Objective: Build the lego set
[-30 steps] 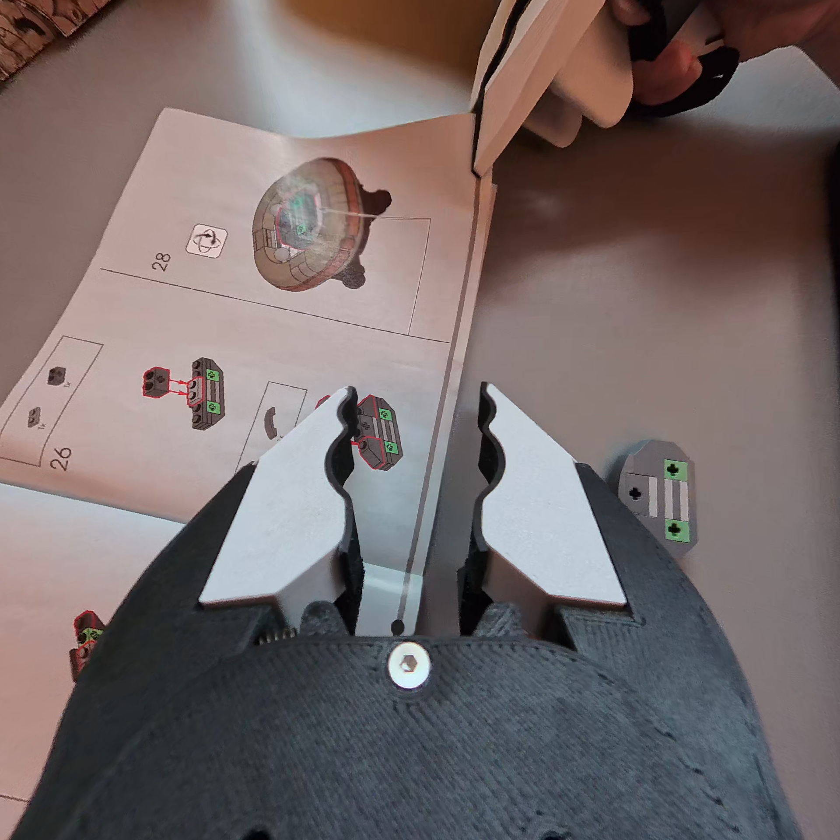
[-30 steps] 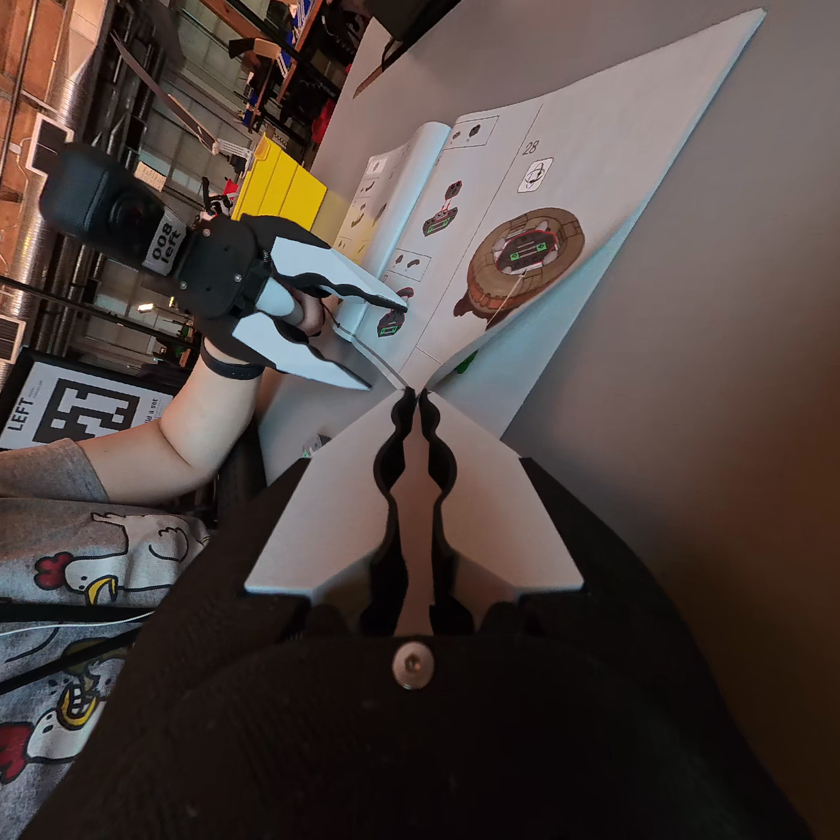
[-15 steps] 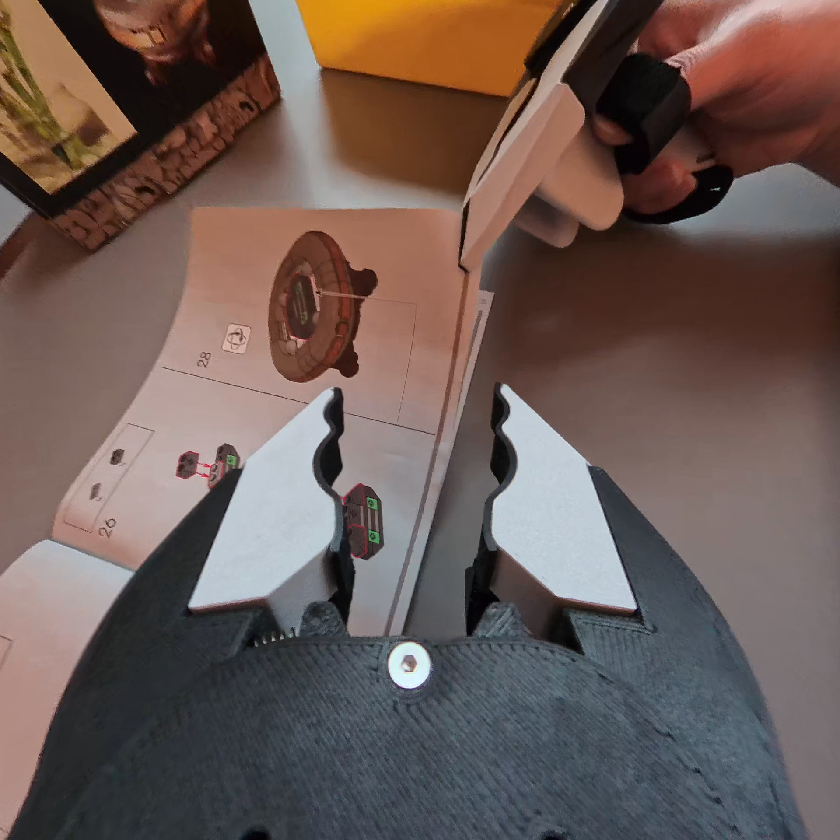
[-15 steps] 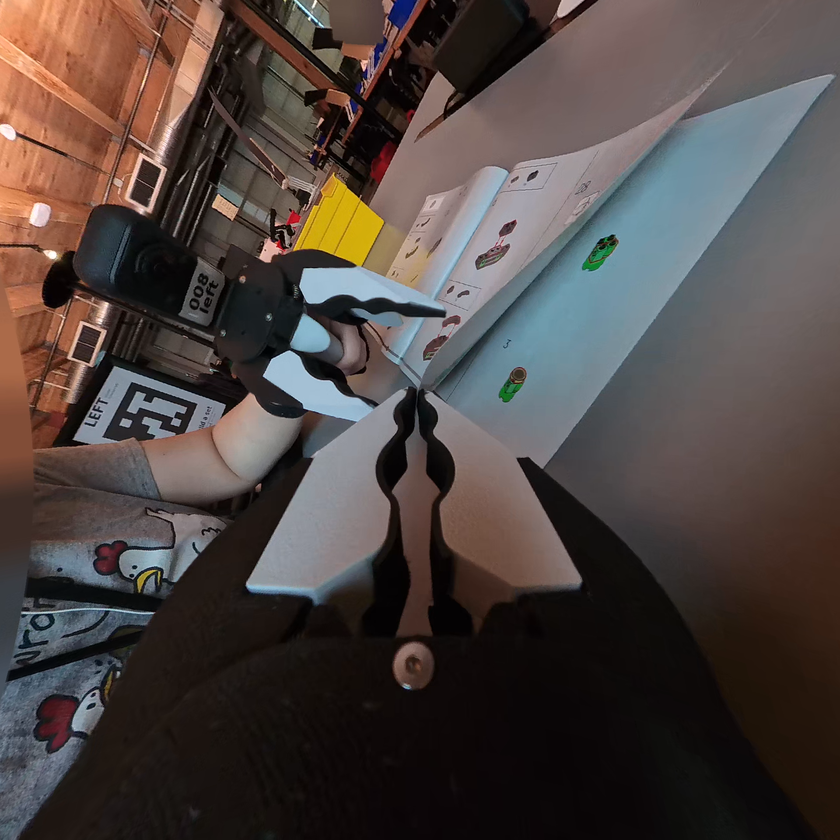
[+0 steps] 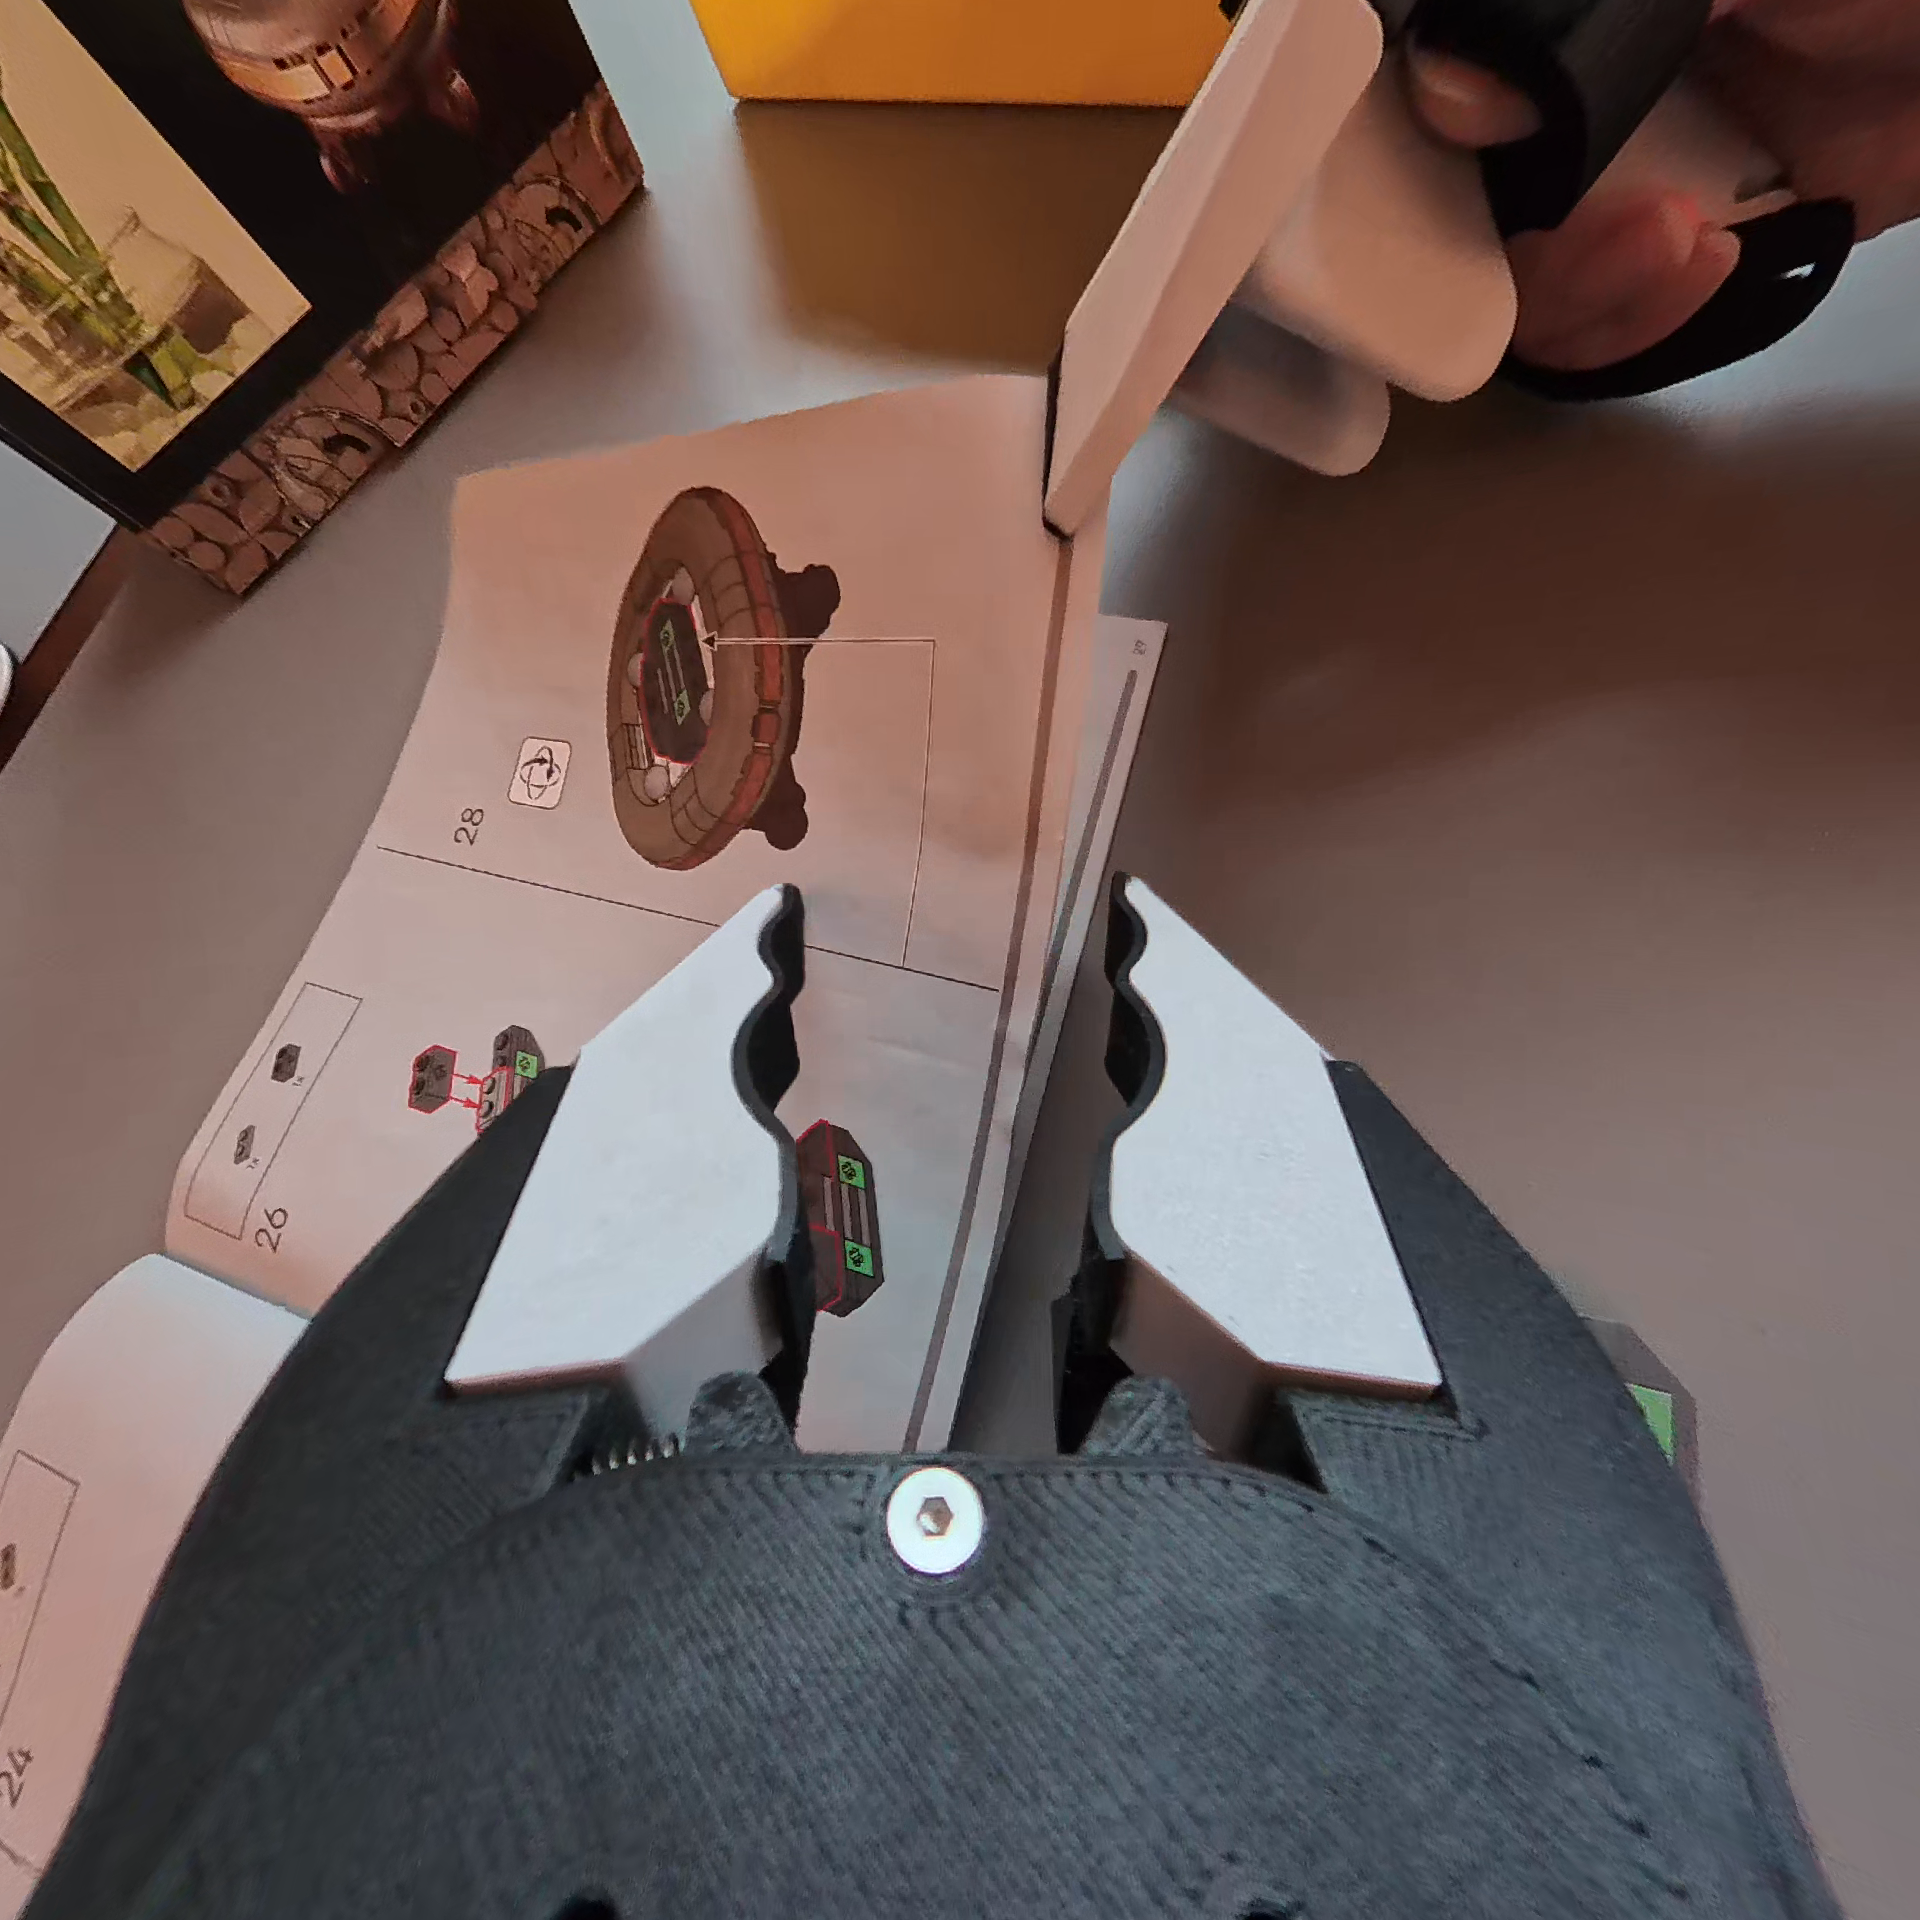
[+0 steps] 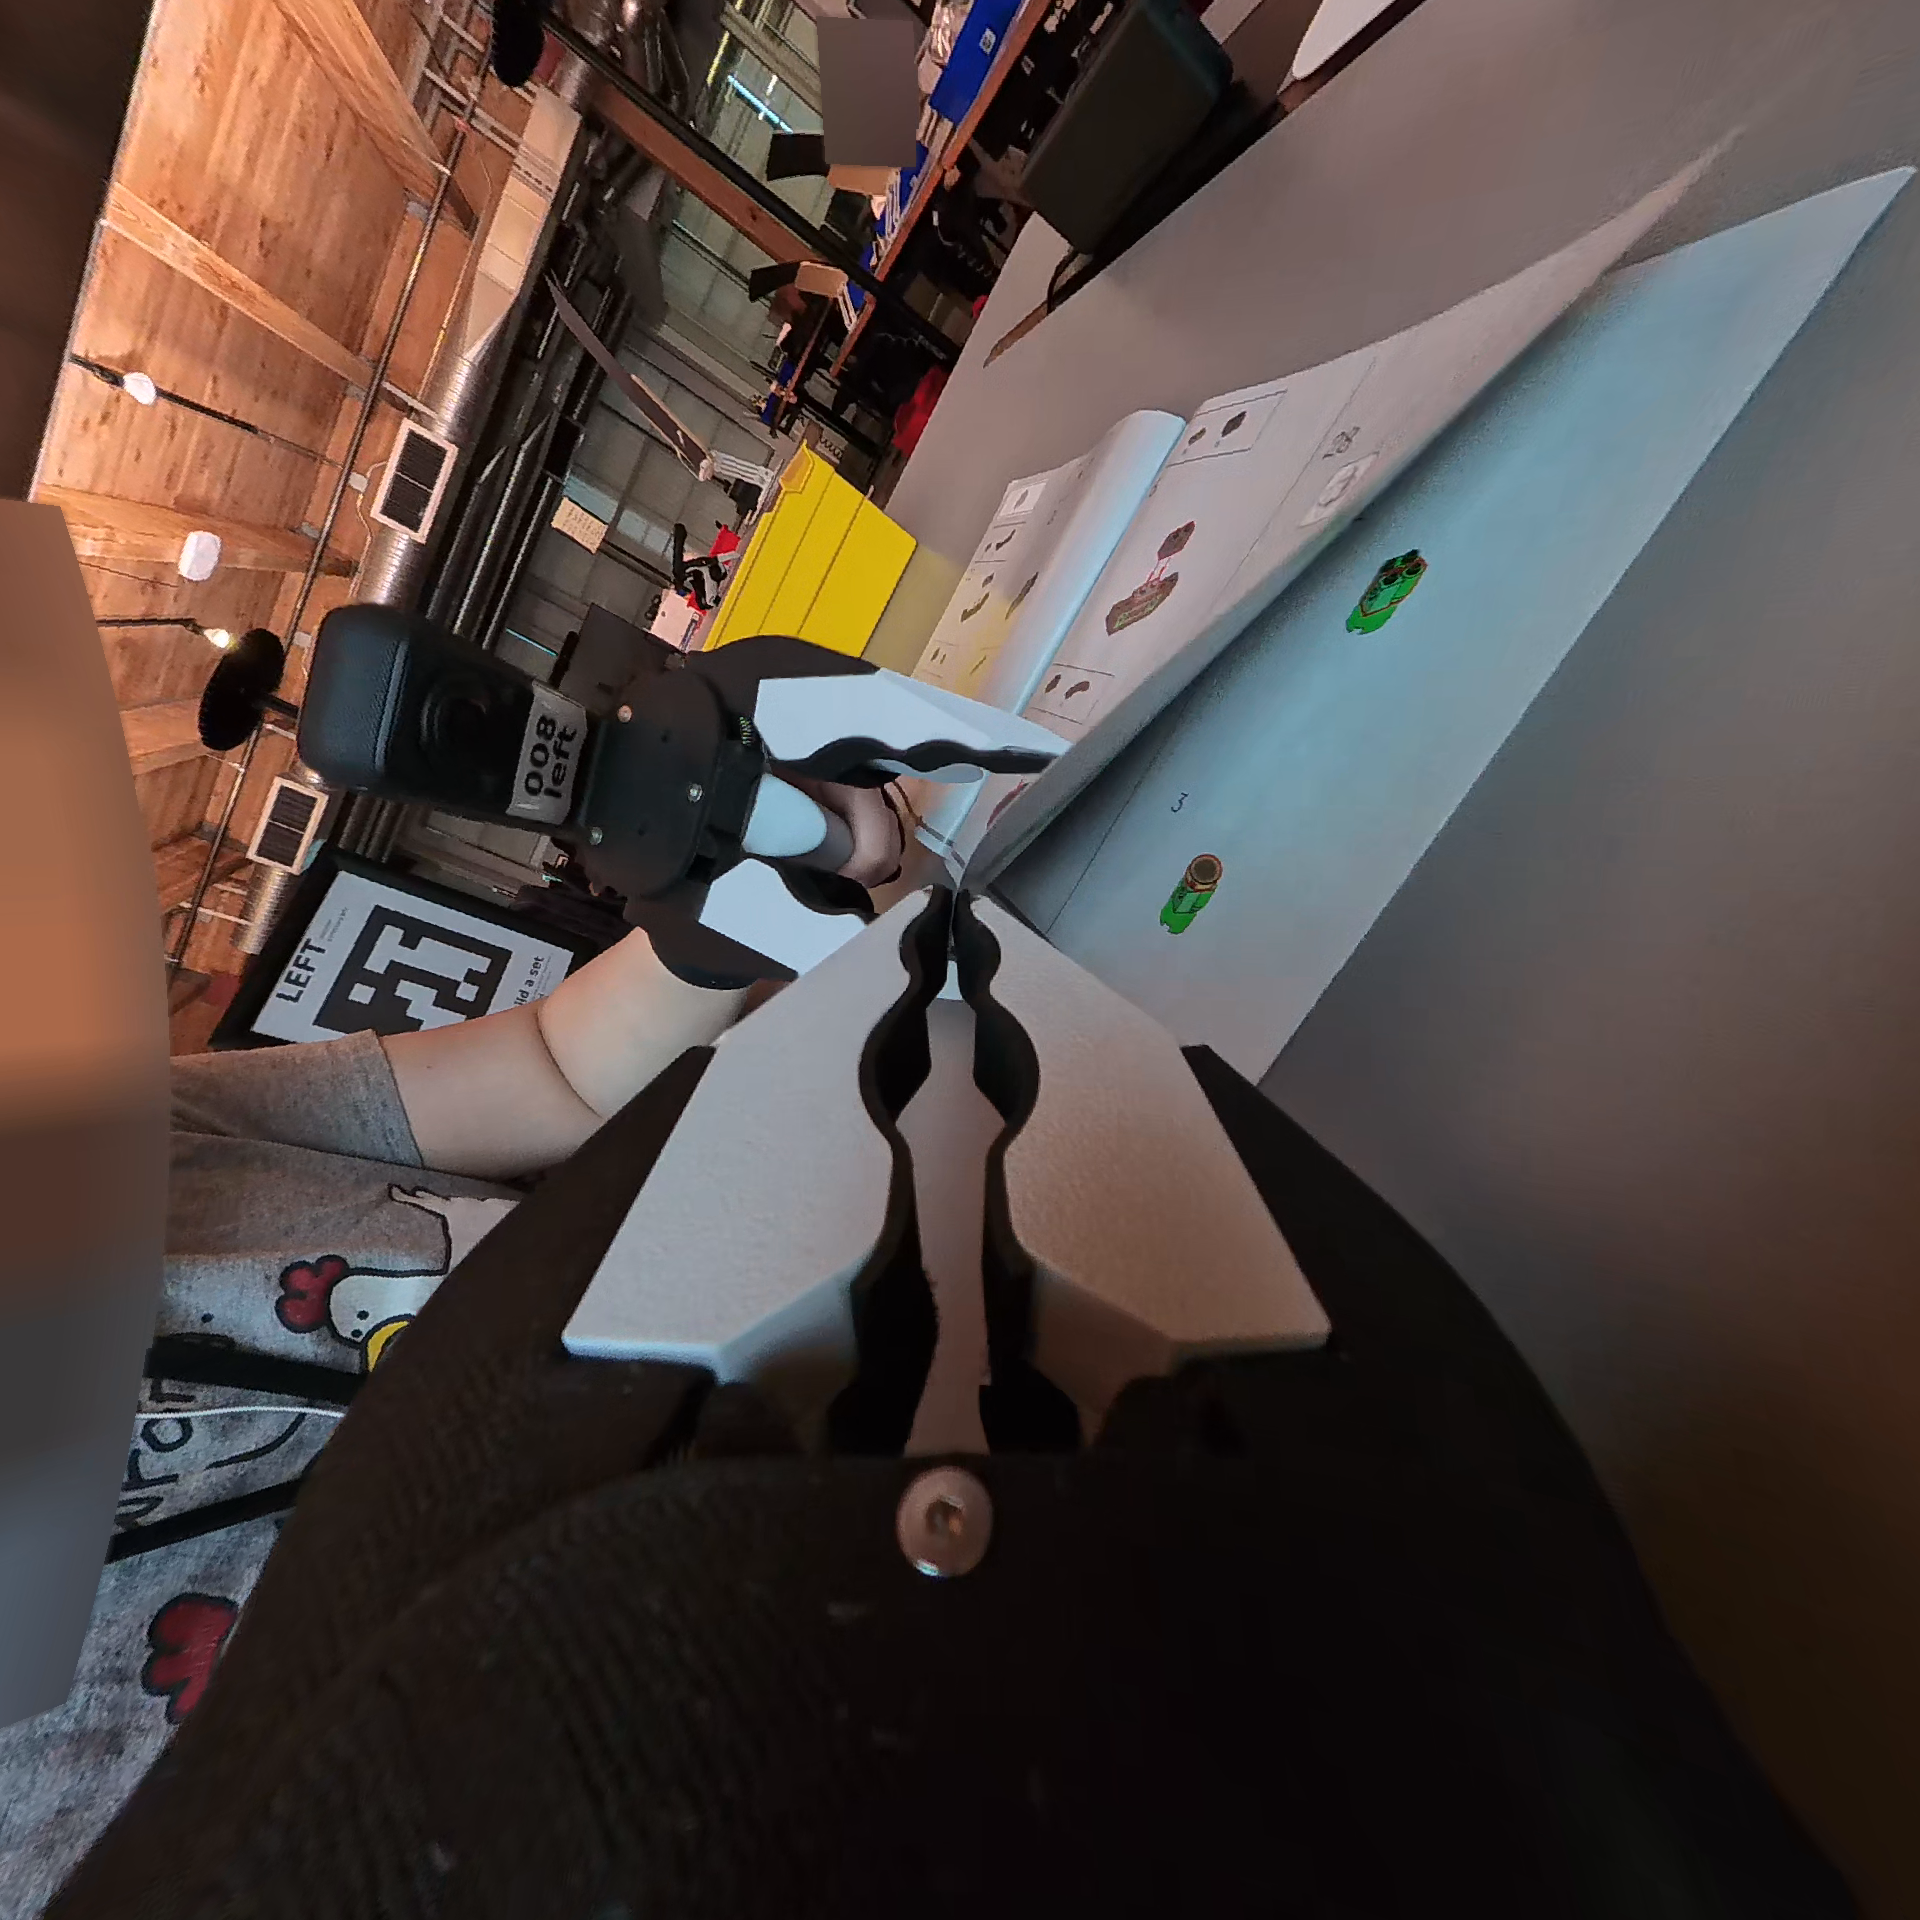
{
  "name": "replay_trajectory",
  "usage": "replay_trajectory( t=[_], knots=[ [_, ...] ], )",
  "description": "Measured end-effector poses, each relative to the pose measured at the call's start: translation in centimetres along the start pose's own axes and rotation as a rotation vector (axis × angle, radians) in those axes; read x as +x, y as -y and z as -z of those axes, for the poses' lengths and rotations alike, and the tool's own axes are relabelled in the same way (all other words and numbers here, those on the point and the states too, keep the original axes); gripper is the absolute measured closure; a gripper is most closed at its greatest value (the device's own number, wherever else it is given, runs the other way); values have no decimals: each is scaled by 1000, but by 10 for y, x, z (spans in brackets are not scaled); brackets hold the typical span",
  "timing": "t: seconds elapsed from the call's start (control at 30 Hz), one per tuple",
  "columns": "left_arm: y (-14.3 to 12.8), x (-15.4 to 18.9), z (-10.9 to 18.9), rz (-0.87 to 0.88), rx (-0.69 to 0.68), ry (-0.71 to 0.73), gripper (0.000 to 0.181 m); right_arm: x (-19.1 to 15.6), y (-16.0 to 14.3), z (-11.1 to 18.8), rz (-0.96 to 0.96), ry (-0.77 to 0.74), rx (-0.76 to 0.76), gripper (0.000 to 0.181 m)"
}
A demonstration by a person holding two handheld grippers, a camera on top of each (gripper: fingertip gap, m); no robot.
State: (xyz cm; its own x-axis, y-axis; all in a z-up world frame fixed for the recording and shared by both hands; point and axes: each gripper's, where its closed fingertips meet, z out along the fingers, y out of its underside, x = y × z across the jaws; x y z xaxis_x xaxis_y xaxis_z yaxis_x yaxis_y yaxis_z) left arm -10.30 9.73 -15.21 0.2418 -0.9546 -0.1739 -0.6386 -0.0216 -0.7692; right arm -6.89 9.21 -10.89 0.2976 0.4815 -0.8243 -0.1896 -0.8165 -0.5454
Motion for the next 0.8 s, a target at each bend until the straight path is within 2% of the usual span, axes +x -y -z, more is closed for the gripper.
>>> replay_trajectory(
  t=[0.33, 0.8],
  knots=[
    [8, -2, 3, -19, 56, 44, 152, -6, 5, 1, -2, 38, 26, 181],
    [10, 2, 7, -41, 81, 32, 180, -9, 6, 0, -40, 85, 33, 180]
  ],
)
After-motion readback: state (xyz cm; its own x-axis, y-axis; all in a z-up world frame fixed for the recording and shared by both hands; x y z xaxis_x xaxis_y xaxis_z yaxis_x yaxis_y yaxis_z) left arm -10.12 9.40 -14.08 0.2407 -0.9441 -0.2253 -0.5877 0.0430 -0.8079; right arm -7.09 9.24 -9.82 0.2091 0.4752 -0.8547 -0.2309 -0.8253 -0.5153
